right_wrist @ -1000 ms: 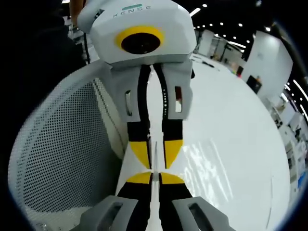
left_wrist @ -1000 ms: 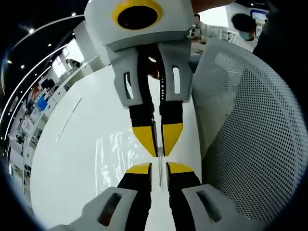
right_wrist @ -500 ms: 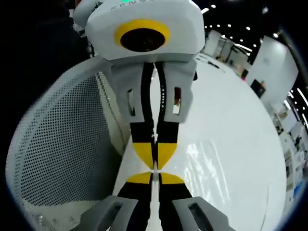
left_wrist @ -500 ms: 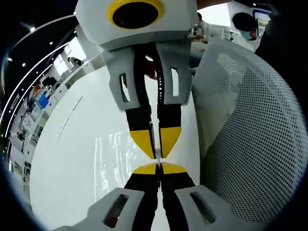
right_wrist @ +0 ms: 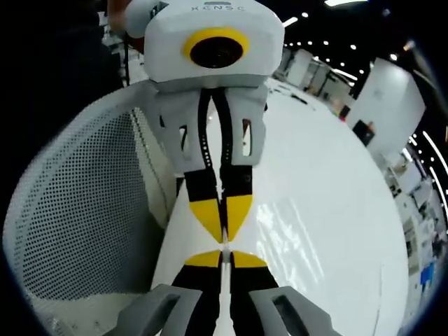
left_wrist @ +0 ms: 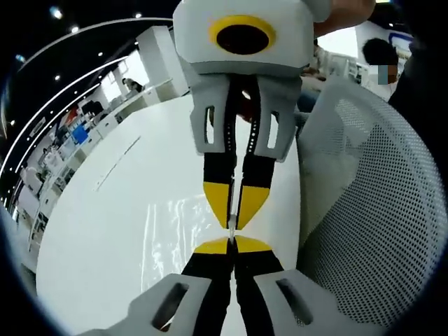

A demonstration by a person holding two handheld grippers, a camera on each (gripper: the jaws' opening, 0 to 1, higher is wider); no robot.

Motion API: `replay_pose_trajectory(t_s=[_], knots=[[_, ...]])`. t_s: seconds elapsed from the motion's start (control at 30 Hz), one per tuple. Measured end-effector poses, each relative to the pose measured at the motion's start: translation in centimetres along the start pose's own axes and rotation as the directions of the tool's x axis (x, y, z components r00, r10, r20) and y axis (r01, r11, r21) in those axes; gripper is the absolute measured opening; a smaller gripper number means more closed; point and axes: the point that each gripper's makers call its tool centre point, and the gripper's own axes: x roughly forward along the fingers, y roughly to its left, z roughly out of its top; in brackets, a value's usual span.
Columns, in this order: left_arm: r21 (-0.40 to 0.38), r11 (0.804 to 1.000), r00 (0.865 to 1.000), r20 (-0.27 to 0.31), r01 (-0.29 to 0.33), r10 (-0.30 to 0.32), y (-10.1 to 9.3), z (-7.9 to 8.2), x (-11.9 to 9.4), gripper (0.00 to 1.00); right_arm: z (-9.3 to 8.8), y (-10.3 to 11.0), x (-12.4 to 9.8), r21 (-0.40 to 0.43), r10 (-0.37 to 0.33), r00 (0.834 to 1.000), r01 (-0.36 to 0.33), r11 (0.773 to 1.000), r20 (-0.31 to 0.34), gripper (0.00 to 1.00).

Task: Open the resealable bag by pulling the two sides of the seal apart until the entire bag opening is separated and visibly accessible.

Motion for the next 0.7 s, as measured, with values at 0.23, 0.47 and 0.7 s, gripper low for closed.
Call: replay_pose_trajectory(t_s=[0.23, 0.47, 0.7], knots=[[0.012, 1.000, 1.000, -0.008, -0.005, 0.005, 0.1, 0.6, 0.0, 0.00, -0.1, 0.1, -0.1, -0.036, 0.013, 1.000, -0.014, 0.999, -0.026, 0.00], [-0.100, 0.994, 0.998, 0.034, -0.053, 0.057, 0.3, 0.7, -0.3, 0.00, -0.1, -0.2, 0.0, -0.061, -0.006, 1.000, 0.004, 0.998, -0.028, 0.00], [-0.108, 0.988, 0.993, 0.034, -0.107, 0.111, 0.9, 0.9, -0.8, 0.00, -1.5, -1.0, -0.6, -0.057, -0.075, 0.996, 0.072, 0.996, -0.047, 0.00]])
